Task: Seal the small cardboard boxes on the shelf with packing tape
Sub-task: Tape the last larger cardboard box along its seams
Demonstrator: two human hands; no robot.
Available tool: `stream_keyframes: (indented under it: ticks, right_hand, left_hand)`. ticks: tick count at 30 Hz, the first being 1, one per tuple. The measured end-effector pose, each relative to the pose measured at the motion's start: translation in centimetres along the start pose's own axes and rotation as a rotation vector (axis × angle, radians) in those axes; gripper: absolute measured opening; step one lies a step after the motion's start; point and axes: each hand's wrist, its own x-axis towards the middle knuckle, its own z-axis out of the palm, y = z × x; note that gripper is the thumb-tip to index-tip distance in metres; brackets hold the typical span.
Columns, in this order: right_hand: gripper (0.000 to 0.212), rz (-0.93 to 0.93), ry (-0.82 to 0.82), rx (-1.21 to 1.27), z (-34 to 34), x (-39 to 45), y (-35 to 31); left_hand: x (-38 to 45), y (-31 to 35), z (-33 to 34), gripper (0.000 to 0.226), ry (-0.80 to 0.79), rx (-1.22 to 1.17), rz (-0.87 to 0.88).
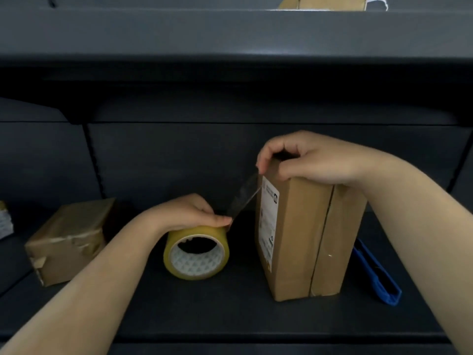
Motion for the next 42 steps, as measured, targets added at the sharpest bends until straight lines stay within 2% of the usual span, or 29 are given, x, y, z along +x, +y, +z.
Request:
stream_keyframes:
  ticks: [2, 4, 7, 10, 14, 16, 20, 23, 27, 29, 31, 33, 35, 36, 38, 42]
  right_hand:
    - [0.02, 0.129, 0.02, -0.012, 0.2, 0.7, -0.1]
    - [0.041, 0.232, -0.003, -0.091, 0.3, 1.4, -0.4]
    - [0.043, 0.278, -0.01, -0.194, 0.6, 2.1, -1.1]
    - [0.057, 0.365, 0.08, -0.215, 0.7, 2.7, -1.4]
    - [0.08, 0.568, -0.031, -0.32, 0.2, 2.7, -1.7]
    - [0.077, 0.645, -0.081, -0.324, -0.3, 2.4, -1.9]
    - [0.045, 0.706, -0.021, -0.245, -0.8, 2.2, -1.4]
    - [0.039, 0.762, 0.026, -0.103, -1.8, 1.3, -0.3]
    - [0.057, 0.686, 0.174, 0.015, -2.7, -0.3, 1.9]
    - [0.059, 0.64, 0.245, 0.066, -2.9, -0.7, 2.5]
    - [0.063, 0.633, 0.265, 0.091, -3.0, -0.8, 2.9]
    - [0.062, 0.645, 0.276, 0.12, -3.2, -0.6, 3.2]
    - [0.047, 0.643, 0.321, 0.235, -3.2, -0.6, 3.6]
    - [0.038, 0.642, 0.345, 0.315, -3.2, -0.7, 3.7]
    - [0.029, 0.645, 0.366, 0.442, -2.9, -1.0, 3.9]
    - [0.063, 0.63, 0.368, 0.692, -1.0, -2.2, 5.4]
  left_hand:
    - [-0.1, 0.3, 0.3, 0.053, -0.056, 0.017, -0.041]
    - [0.2, 0.7, 0.9, 0.047, -0.031, 0.044, -0.058]
    - [0.9, 1.6, 1.8, 0.046, 0.026, 0.113, -0.069]
    - [1.4, 2.8, 2.6, 0.047, 0.032, 0.168, -0.072]
    - [1.9, 3.5, 3.2, 0.048, 0.03, 0.223, -0.064]
    - [1.9, 3.6, 3.2, 0.047, 0.024, 0.212, -0.064]
    - [1.5, 2.7, 2.4, 0.047, 0.007, 0.178, -0.035]
    - [0.2, 1.0, 1.0, 0.047, -0.05, -0.077, 0.056]
    - [-1.2, -2.2, -1.0, 0.044, -0.078, -0.709, 0.212]
    - [-1.5, -2.9, -1.7, 0.043, -0.115, -0.836, 0.288]
    - [-1.7, -2.2, -2.6, 0.043, -0.101, -0.736, 0.273]
    - [-2.1, -0.9, -3.8, 0.051, 0.009, -0.547, 0.174]
    - [-2.1, -0.4, -4.5, 0.054, 0.175, -0.239, 0.073]
    - [-2.1, -0.3, -4.5, 0.055, 0.202, -0.112, 0.037]
    - [-2.2, -0.8, -4.0, 0.057, 0.177, -0.046, -0.002]
    - [-2.5, -1.3, -4.1, 0.058, 0.158, -0.024, 0.014]
